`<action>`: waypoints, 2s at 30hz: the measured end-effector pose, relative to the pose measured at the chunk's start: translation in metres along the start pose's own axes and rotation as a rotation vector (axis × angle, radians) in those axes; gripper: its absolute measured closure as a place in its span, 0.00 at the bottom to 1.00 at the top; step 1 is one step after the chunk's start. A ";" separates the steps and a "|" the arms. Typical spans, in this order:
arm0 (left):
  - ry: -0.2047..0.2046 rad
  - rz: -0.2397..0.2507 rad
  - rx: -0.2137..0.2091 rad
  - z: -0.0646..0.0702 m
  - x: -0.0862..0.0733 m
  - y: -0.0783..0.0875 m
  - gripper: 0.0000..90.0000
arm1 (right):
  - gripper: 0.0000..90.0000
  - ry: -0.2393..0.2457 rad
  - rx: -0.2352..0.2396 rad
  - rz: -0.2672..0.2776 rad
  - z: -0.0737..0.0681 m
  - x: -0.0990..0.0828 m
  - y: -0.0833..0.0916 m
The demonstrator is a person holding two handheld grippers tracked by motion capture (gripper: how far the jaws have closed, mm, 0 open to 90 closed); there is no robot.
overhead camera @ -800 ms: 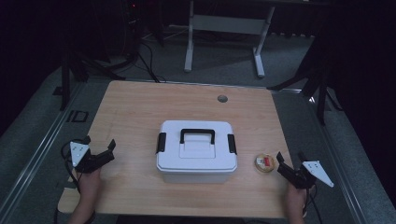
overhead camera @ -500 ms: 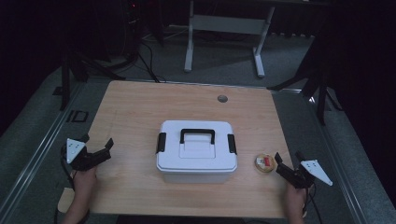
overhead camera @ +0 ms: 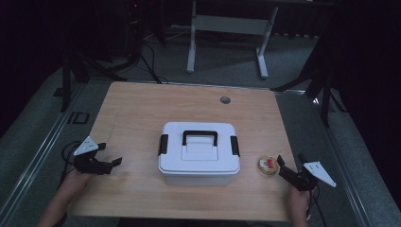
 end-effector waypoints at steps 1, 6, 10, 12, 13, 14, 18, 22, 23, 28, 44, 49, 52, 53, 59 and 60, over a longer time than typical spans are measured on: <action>-0.012 -0.020 -0.021 0.001 -0.001 0.000 0.02 | 0.15 0.000 0.002 -0.001 0.000 0.000 0.000; -0.116 -0.091 -0.067 0.005 -0.004 0.002 0.02 | 0.15 -0.001 0.004 -0.005 0.000 -0.001 0.000; -0.211 -0.162 -0.097 0.008 -0.008 0.003 0.02 | 0.15 -0.006 0.005 -0.011 0.000 -0.002 -0.001; -0.255 -0.222 -0.117 0.010 -0.014 0.005 0.02 | 0.15 -0.006 0.007 -0.011 0.000 -0.002 -0.001; -0.281 -0.248 -0.129 0.011 -0.017 0.005 0.02 | 0.15 -0.006 0.007 -0.014 0.000 -0.002 -0.001; -0.311 -0.269 -0.135 0.012 -0.020 0.006 0.02 | 0.15 -0.005 0.008 -0.015 0.000 -0.002 -0.001; -0.375 -0.362 -0.166 0.014 -0.027 0.010 0.02 | 0.15 -0.003 0.009 -0.021 0.000 -0.003 -0.002; -0.441 -0.415 -0.173 0.016 -0.029 0.012 0.02 | 0.15 -0.006 0.011 -0.023 -0.001 -0.003 -0.002; -0.441 -0.415 -0.173 0.016 -0.029 0.012 0.02 | 0.15 -0.006 0.011 -0.023 -0.001 -0.003 -0.002; -0.530 -0.537 -0.203 0.016 -0.034 0.020 0.05 | 0.15 0.009 0.009 -0.034 -0.002 -0.004 -0.003; -0.599 -0.679 -0.137 0.007 -0.014 0.031 0.04 | 0.15 0.019 0.016 -0.041 -0.003 -0.004 -0.004; -0.563 -0.718 -0.149 0.012 -0.013 0.034 0.02 | 0.15 0.020 0.017 -0.041 -0.004 -0.004 -0.004; -0.532 -0.750 -0.140 0.011 -0.013 0.035 0.02 | 0.15 0.025 0.018 -0.044 -0.004 -0.004 -0.004; -0.532 -0.750 -0.140 0.011 -0.013 0.035 0.01 | 0.15 0.025 0.018 -0.044 -0.004 -0.004 -0.004; -0.537 -0.802 -0.171 0.016 -0.009 0.039 0.01 | 0.15 0.013 0.029 -0.047 -0.005 -0.005 -0.005; -0.543 -0.815 -0.188 0.018 -0.008 0.041 0.01 | 0.15 0.013 0.030 -0.047 -0.005 -0.005 -0.005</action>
Point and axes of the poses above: each handheld gripper's, and its own axes: y roughly backward along the jaws, x roughly out of its top, z roughly to its right, the point moved 10 cm from there along -y, roughly forward along the jaws, and after that the axes turned 14 degrees about x, right-handed, at the moved point
